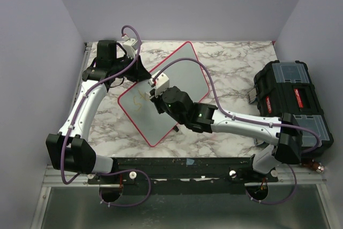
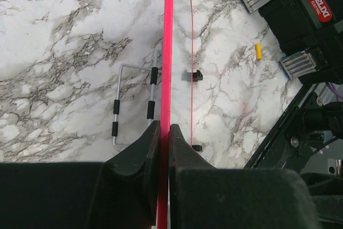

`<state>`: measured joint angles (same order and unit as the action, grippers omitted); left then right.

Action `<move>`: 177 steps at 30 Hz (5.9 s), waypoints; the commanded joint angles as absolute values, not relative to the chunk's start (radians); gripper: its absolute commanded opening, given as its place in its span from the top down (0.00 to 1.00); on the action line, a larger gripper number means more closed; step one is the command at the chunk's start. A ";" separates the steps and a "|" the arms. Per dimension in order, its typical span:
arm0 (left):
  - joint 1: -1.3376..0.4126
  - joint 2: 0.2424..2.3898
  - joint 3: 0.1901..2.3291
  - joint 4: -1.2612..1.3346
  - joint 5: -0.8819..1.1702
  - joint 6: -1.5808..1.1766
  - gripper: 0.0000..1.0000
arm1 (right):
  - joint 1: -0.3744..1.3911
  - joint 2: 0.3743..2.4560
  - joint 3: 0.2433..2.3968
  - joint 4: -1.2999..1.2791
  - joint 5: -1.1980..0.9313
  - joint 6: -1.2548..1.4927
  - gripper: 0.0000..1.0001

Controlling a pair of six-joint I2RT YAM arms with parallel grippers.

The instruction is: Write a sentence on the whiteboard

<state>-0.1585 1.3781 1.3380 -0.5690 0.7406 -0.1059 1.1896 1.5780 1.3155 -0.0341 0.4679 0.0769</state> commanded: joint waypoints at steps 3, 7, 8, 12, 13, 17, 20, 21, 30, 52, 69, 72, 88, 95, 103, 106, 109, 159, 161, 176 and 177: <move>-0.171 1.344 1.325 -0.564 0.740 -0.080 1.00 | 1.181 1.567 1.247 -0.027 0.490 0.096 0.99; -0.170 1.344 1.324 -0.564 0.739 -0.081 1.00 | 1.182 1.556 1.216 -0.034 0.493 0.113 0.99; -0.170 1.343 1.325 -0.563 0.740 -0.082 1.00 | 1.181 1.554 1.209 -0.035 0.493 0.118 1.00; -0.170 1.343 1.324 -0.564 0.740 -0.081 1.00 | 1.181 1.544 1.187 -0.040 0.490 0.132 0.99; -0.170 1.342 1.325 -0.564 0.739 -0.081 1.00 | 1.182 1.542 1.184 -0.040 0.490 0.135 0.99; -0.172 1.343 1.325 -0.564 0.739 -0.081 1.00 | 1.182 1.544 1.191 -0.041 0.489 0.135 0.99; -0.172 1.344 1.325 -0.566 0.739 -0.080 1.00 | 1.183 1.549 1.210 -0.043 0.484 0.128 0.99; -0.172 1.343 1.325 -0.566 0.739 -0.080 1.00 | 1.181 1.552 1.217 -0.044 0.484 0.126 0.99; -0.175 1.345 1.325 -0.568 0.738 -0.080 1.00 | 1.182 1.578 1.283 -0.043 0.488 0.101 0.99; -0.179 1.343 1.325 -0.572 0.729 -0.078 1.00 | 1.171 1.597 1.376 -0.089 0.577 0.093 0.99; -0.179 1.333 1.323 -0.577 0.708 -0.069 1.00 | 1.134 1.486 1.281 -0.065 0.526 0.186 0.99; -0.179 1.330 1.323 -0.575 0.710 -0.070 1.00 | 1.122 1.493 1.284 -0.064 0.507 0.198 0.99; -0.179 1.327 1.322 -0.572 0.713 -0.072 1.00 | 1.103 1.549 1.327 -0.063 0.431 0.201 0.99; -0.179 1.328 1.322 -0.573 0.711 -0.071 1.00 | 1.104 1.560 1.324 -0.060 0.389 0.189 0.99; -0.179 1.330 1.323 -0.574 0.708 -0.070 1.00 | 1.105 1.539 1.278 -0.055 0.352 0.186 0.99; -0.179 1.331 1.322 -0.574 0.709 -0.070 1.00 | 1.105 1.527 1.254 -0.057 0.335 0.188 0.99; -0.179 1.330 1.322 -0.574 0.708 -0.069 1.00 | 1.105 1.515 1.224 -0.059 0.324 0.195 0.99; -0.181 1.327 1.318 -0.578 0.700 -0.067 1.00 | 1.104 1.546 1.322 -0.078 0.424 0.137 0.99; -0.181 1.327 1.319 -0.578 0.699 -0.067 1.00 | 1.105 1.538 1.315 -0.076 0.424 0.136 0.99; -0.181 1.319 1.313 -0.574 0.696 -0.066 1.00 | 1.104 1.394 1.193 -0.027 0.444 0.177 1.00; -0.181 1.317 1.312 -0.574 0.696 -0.067 1.00 | 1.103 1.388 1.186 -0.028 0.451 0.179 0.99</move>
<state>-0.1726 1.3491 1.3270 -0.5728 0.7090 -0.1089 1.1061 1.4338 1.2182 -0.0643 0.4316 0.1574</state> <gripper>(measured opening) 0.089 0.117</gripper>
